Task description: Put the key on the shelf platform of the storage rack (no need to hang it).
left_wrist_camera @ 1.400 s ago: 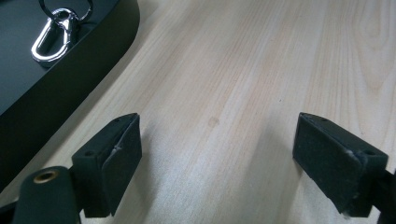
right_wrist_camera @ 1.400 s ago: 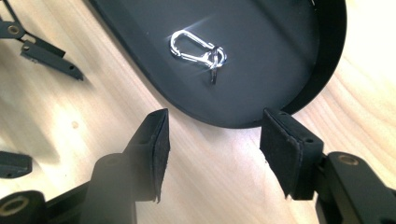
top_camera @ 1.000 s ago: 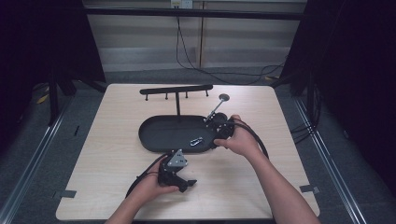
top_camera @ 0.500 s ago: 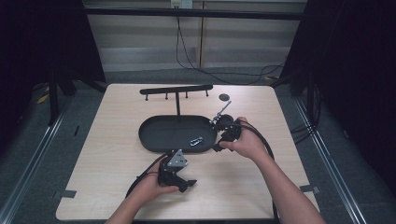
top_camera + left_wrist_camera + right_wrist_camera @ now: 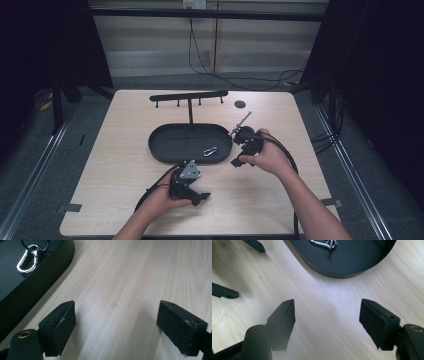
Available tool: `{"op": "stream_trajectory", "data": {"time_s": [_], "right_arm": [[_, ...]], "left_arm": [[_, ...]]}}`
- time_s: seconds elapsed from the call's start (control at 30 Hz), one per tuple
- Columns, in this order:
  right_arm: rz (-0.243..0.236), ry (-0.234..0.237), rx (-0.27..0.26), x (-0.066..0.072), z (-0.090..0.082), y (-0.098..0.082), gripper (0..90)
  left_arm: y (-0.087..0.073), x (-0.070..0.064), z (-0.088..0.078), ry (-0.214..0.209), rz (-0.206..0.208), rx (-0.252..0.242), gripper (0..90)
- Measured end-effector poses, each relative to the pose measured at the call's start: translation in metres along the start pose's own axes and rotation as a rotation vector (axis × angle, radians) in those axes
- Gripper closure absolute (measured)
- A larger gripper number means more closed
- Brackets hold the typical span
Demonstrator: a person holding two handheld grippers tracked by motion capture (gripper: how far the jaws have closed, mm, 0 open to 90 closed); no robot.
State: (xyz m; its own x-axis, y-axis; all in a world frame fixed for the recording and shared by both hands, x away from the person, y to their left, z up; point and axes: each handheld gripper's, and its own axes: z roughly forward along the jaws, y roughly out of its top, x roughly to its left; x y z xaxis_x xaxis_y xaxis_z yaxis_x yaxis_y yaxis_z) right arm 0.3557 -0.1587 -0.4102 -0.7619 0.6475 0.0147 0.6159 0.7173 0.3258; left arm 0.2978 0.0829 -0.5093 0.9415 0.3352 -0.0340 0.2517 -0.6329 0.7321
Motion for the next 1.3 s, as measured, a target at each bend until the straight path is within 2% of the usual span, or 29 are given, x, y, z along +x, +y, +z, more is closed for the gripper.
{"op": "stream_trajectory", "data": {"time_s": [0.33,0.93,1.3], "right_arm": [[0.009,0.012,-0.035,0.0,-0.006,-0.01,28.9],[0.007,0.003,-0.015,-0.001,-0.01,-0.029,25.3],[0.013,0.017,-0.014,0.0,-0.01,-0.041,21.8]], "left_arm": [[0.0,0.0,0.0,-0.001,0.002,0.003,15.3],[0.0,0.0,0.0,0.001,0.002,0.005,15.3],[0.0,0.0,0.0,0.001,0.001,0.004,15.3]]}}
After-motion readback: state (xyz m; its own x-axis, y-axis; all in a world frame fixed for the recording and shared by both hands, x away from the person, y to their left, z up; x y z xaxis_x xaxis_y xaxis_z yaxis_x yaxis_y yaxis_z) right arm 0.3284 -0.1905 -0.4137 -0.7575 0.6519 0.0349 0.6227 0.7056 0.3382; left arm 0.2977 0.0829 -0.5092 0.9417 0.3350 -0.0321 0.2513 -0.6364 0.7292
